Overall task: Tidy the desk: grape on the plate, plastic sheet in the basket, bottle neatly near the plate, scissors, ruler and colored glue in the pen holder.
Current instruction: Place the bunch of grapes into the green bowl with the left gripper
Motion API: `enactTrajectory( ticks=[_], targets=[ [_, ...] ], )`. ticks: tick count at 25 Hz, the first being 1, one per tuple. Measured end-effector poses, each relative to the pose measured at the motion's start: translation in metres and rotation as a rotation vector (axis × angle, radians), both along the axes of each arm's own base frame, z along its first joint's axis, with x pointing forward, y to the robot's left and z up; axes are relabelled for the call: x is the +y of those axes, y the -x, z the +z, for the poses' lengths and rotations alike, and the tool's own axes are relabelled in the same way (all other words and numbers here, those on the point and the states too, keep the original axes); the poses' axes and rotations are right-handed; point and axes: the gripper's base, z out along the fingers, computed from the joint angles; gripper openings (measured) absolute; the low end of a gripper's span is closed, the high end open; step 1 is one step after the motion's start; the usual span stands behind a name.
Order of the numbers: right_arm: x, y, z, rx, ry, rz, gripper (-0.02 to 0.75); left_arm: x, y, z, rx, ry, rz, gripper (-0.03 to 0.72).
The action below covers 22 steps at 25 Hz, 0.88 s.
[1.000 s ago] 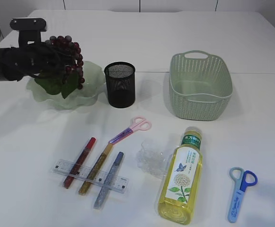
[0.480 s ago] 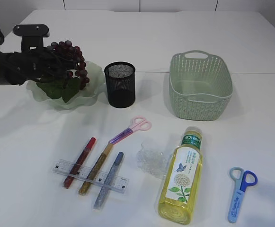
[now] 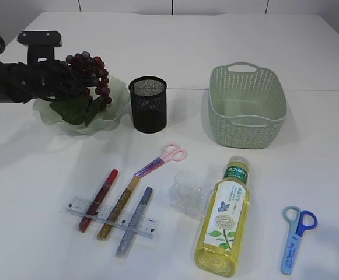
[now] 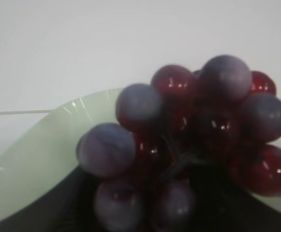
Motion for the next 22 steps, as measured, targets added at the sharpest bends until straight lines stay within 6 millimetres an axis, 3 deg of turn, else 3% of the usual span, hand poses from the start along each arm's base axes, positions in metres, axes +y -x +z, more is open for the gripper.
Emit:
enactTrajectory(
  ticks=[9,22],
  targets=[
    [0.0,0.0,0.0,0.0,0.0,0.0,0.531,-0.0003,0.0005,-0.0013,0.03,0.0,-0.001,0.538],
    [0.0,0.0,0.0,0.0,0.0,0.0,0.531,-0.0006,-0.0005,-0.0003,0.05,0.009,0.003,0.548]
  ],
)
